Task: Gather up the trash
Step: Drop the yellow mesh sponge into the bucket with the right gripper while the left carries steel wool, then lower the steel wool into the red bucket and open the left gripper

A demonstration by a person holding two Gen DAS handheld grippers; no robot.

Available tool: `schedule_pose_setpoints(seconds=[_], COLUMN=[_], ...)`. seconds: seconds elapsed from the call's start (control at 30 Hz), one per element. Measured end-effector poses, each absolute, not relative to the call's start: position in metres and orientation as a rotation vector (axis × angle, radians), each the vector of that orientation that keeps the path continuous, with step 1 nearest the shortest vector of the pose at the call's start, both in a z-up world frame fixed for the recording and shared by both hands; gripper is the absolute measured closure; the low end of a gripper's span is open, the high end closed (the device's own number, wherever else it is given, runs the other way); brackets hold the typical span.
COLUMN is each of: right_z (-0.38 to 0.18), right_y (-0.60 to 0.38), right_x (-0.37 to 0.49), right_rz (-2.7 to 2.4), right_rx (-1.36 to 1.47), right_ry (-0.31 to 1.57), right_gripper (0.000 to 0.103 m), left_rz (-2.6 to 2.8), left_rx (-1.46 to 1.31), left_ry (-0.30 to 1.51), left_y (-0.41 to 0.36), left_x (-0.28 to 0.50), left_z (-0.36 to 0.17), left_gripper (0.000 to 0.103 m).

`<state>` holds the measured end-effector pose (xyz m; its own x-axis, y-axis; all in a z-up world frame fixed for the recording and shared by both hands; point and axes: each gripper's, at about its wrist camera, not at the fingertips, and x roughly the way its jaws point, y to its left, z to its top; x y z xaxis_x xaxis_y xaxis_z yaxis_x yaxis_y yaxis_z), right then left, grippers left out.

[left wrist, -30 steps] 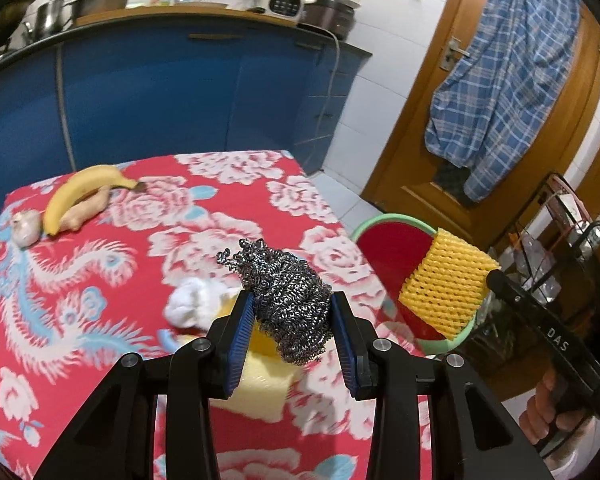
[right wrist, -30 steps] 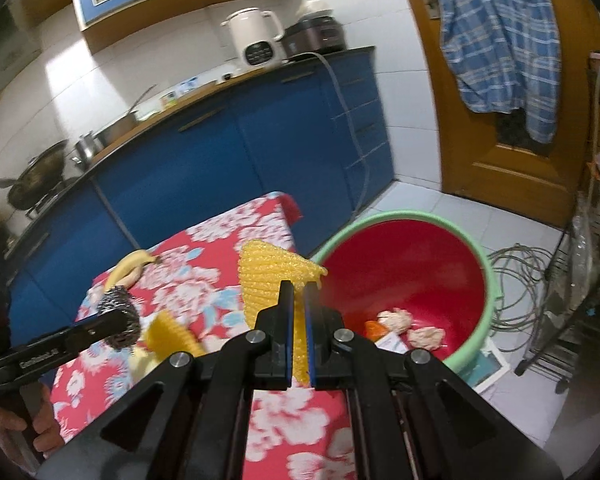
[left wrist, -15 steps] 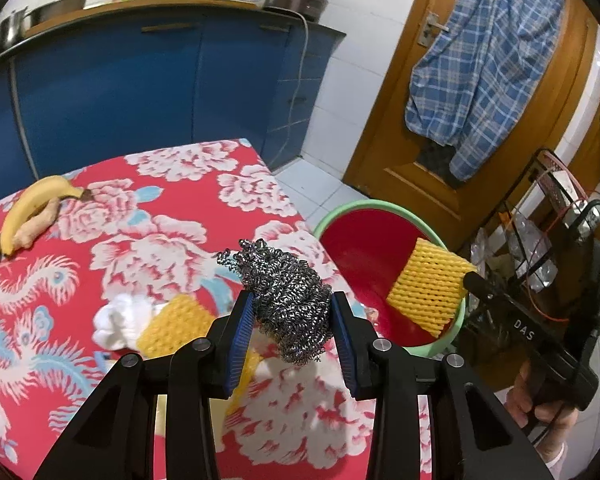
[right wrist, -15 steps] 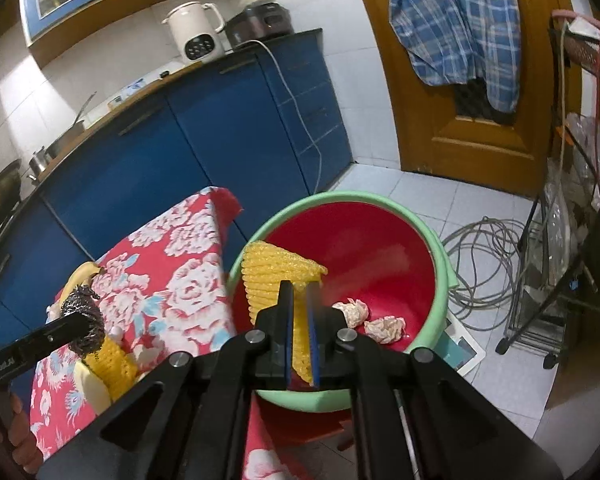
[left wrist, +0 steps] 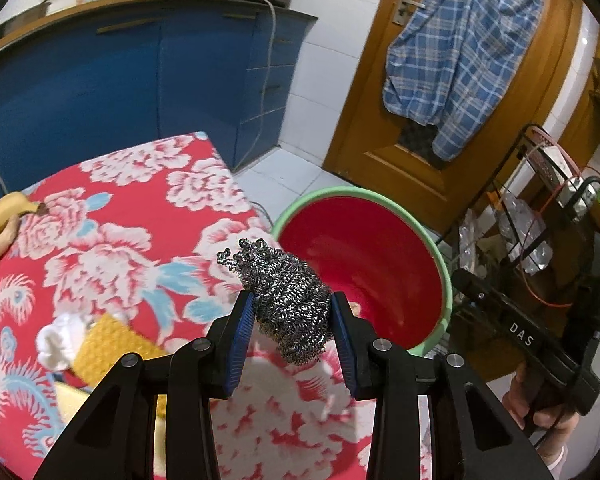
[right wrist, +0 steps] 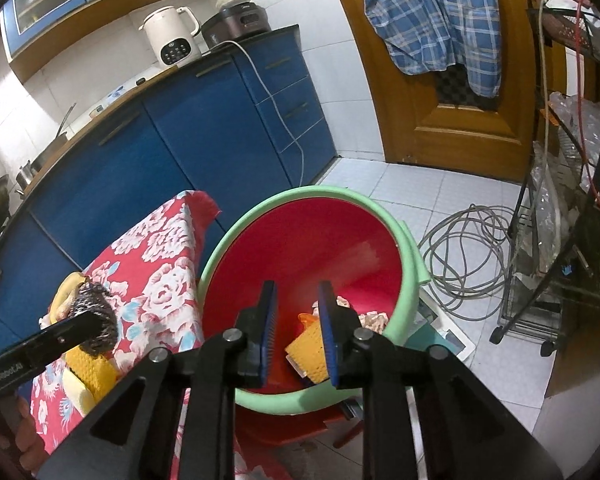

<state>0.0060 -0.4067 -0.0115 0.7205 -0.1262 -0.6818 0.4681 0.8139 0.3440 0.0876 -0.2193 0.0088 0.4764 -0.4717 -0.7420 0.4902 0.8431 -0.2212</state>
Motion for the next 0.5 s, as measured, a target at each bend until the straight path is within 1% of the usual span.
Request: schedule_pose_setpoints(seconds=[0.4, 0.5], right_z=[-0.010, -0.010], right_y=[-0.417, -0.421], right_x=[-0.011, -0.014], right_rz=[-0.380, -0.388], right_rx=[0.535, 0.540], right_ry=[0.696, 0.696], right_gripper=[0.079, 0.079], left_rz=[-0.675, -0.688], left_rx=[0.071, 0.094], left_ry=[0.932, 0.924], left_y=[-0.270, -0.279], left_x=[0.094, 0.093], left_z=[-0.012, -0.013], left_gripper=[0.063, 0.059])
